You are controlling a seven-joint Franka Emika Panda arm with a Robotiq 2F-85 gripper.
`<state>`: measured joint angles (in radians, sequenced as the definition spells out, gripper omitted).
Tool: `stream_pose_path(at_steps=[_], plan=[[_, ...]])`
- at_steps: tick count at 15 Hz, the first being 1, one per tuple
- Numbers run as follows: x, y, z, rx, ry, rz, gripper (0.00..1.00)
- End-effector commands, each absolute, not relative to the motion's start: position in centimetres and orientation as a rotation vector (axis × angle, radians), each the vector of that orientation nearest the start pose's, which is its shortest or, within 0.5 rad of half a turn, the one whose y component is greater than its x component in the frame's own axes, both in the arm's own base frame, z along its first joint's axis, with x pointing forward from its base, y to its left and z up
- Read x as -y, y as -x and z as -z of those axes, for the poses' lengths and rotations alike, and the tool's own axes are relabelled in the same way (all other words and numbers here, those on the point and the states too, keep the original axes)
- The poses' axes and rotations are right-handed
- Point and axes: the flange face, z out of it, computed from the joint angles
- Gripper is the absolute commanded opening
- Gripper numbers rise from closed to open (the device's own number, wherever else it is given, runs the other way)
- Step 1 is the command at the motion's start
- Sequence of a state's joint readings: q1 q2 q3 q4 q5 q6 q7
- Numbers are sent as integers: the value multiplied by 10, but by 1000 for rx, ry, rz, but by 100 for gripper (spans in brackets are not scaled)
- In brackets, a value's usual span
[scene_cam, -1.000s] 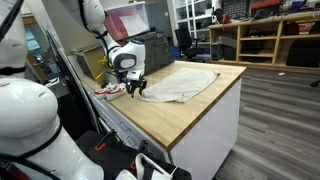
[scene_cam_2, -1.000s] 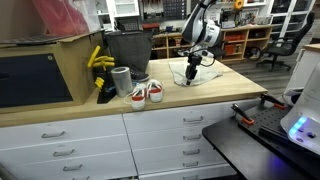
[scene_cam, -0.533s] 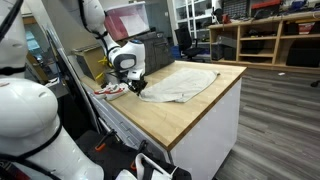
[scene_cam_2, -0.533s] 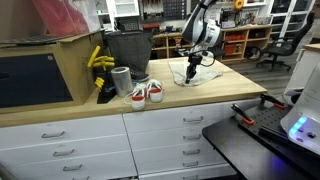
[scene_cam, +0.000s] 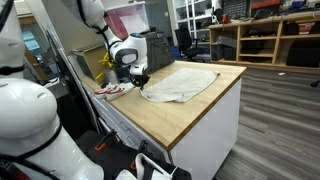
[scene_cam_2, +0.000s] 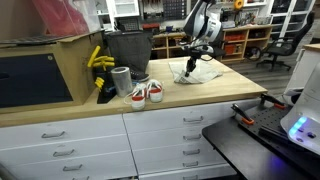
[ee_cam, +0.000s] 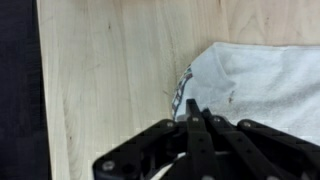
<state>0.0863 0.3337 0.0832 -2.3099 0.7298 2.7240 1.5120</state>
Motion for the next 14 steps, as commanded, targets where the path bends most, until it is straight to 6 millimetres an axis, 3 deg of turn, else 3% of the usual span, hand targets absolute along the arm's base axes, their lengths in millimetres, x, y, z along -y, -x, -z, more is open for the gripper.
stream_pose_path(at_steps=[1, 14], plan=[[-56, -538, -226, -2381, 1485, -292, 1], [-51, -600, -231, -2354, 1589, -187, 1]])
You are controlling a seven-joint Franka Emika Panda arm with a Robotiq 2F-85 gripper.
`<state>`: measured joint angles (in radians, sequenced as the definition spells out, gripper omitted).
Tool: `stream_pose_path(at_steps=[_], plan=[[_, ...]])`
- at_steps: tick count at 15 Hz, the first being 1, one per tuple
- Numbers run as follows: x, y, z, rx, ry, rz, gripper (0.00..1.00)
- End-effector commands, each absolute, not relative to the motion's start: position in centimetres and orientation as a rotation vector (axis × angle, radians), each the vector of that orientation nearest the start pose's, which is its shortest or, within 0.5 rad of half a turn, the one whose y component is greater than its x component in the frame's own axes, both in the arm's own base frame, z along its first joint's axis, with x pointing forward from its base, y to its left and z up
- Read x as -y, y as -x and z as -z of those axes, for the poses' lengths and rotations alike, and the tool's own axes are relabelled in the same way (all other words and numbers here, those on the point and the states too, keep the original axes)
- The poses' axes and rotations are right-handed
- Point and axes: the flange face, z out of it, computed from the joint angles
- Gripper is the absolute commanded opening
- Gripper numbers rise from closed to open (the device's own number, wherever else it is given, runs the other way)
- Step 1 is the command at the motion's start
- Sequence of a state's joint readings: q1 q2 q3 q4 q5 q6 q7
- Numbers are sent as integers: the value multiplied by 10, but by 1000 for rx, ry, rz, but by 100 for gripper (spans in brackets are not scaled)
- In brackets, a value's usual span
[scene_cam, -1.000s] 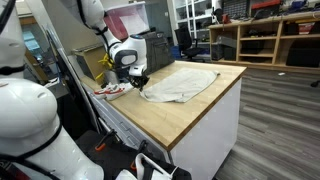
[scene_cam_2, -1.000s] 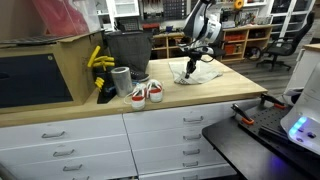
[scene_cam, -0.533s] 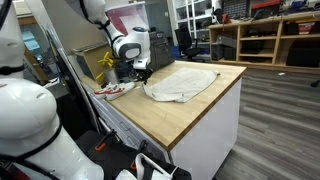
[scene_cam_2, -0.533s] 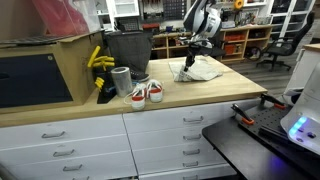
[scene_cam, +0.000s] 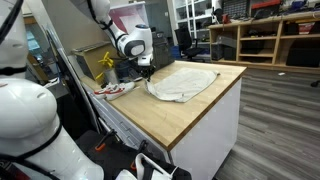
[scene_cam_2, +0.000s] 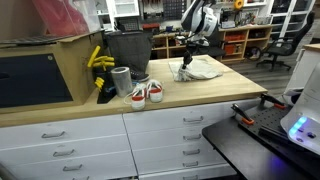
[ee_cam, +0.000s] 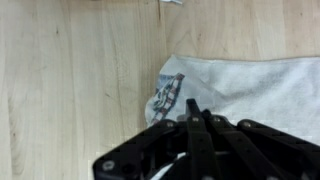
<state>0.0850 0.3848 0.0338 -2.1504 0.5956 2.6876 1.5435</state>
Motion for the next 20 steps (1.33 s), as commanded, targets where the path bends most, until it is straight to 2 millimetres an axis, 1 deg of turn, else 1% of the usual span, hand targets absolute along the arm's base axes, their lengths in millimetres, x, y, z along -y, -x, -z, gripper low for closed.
stream_pose_path(at_steps=[1, 6, 10, 15, 20], plan=[[-50, -607, -230, -2358, 1596, -177, 1], [-51, -638, -231, -2347, 1661, -150, 1], [-56, -661, -237, -2313, 1708, -94, 1], [-66, -682, -240, -2263, 1764, 2, 1], [-70, -702, -240, -2259, 1786, 87, 1]])
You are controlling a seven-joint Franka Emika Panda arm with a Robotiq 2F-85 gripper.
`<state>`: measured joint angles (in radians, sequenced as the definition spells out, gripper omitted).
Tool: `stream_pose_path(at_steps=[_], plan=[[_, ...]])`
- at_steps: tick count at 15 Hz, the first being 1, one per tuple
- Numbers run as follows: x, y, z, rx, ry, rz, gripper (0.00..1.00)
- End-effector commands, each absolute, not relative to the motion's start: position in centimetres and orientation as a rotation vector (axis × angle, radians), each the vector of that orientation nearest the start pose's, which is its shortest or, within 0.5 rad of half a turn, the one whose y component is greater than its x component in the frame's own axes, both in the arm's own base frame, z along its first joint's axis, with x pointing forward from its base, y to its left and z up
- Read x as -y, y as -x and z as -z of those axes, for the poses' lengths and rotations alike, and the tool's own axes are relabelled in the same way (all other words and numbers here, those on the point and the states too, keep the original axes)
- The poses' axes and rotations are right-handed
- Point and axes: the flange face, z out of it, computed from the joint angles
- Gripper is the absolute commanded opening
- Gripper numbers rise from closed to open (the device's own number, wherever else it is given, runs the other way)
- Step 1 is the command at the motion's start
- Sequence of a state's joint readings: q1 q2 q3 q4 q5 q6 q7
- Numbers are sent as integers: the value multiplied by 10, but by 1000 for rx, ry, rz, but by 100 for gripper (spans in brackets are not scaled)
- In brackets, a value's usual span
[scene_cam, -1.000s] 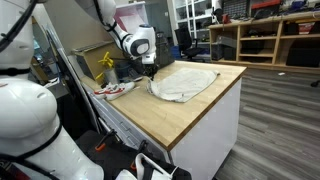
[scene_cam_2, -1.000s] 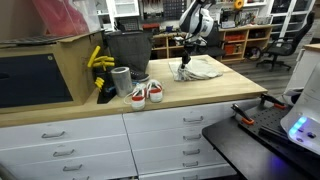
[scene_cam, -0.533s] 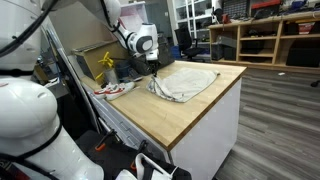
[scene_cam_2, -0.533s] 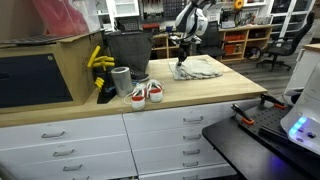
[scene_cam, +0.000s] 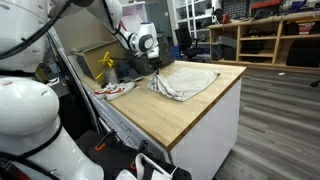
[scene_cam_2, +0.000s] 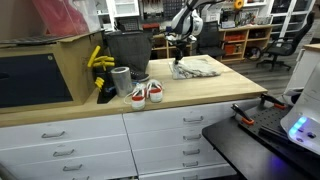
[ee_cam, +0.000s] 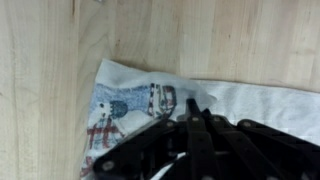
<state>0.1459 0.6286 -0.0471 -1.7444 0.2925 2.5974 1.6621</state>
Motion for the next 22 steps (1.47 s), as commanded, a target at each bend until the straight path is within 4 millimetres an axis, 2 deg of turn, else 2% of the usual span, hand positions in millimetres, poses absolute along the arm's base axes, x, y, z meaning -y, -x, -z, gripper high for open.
stream_pose_path(at_steps=[1, 10, 22], plan=[[-69, -706, -240, -2265, 1783, 103, 1], [-47, -745, -234, -2339, 1726, 257, 1], [-33, -770, -223, -2420, 1693, 319, 1]])
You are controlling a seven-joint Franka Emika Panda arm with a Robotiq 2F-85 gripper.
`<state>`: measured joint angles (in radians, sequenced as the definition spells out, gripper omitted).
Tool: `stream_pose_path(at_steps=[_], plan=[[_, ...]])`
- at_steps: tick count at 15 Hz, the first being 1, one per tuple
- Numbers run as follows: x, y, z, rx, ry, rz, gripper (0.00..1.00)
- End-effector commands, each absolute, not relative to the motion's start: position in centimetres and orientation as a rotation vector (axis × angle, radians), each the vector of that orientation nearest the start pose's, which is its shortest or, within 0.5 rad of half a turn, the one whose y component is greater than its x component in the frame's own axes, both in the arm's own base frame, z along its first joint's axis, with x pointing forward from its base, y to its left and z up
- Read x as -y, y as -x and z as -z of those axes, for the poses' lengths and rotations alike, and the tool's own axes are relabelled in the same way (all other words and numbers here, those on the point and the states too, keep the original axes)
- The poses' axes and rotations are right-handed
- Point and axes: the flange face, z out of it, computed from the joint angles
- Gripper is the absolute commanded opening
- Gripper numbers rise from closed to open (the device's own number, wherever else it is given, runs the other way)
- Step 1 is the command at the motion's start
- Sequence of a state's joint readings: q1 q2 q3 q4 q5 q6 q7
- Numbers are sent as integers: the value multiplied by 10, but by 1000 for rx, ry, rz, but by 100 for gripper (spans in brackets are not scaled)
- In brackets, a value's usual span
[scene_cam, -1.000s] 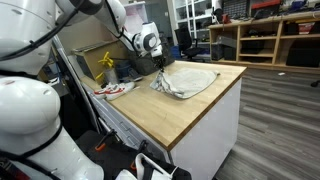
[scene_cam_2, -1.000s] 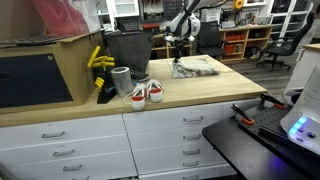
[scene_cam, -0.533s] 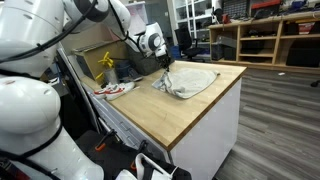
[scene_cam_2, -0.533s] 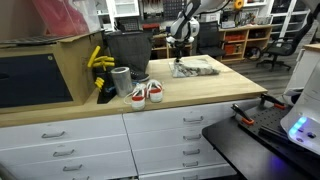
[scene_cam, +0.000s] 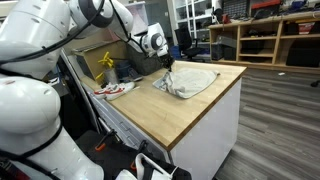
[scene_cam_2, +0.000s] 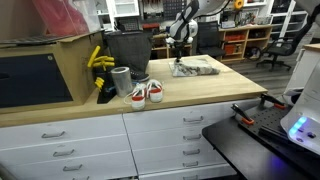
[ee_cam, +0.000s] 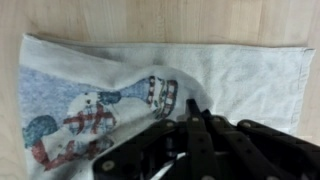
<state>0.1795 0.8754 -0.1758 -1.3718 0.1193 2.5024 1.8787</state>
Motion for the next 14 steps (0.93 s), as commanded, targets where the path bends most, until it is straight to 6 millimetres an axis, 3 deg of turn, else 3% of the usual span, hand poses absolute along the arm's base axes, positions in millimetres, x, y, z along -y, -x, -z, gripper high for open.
stream_pose_path(at_steps=[1, 2, 3, 4, 9, 14], plan=[[-31, -772, -221, -2432, 1687, 323, 1], [-30, -773, -220, -2439, 1685, 328, 1], [-28, -773, -217, -2445, 1694, 334, 25], [-27, -774, -216, -2452, 1694, 343, 28], [-24, -774, -221, -2458, 1733, 343, 64], [-15, -758, -237, -2481, 1881, 260, 100]])
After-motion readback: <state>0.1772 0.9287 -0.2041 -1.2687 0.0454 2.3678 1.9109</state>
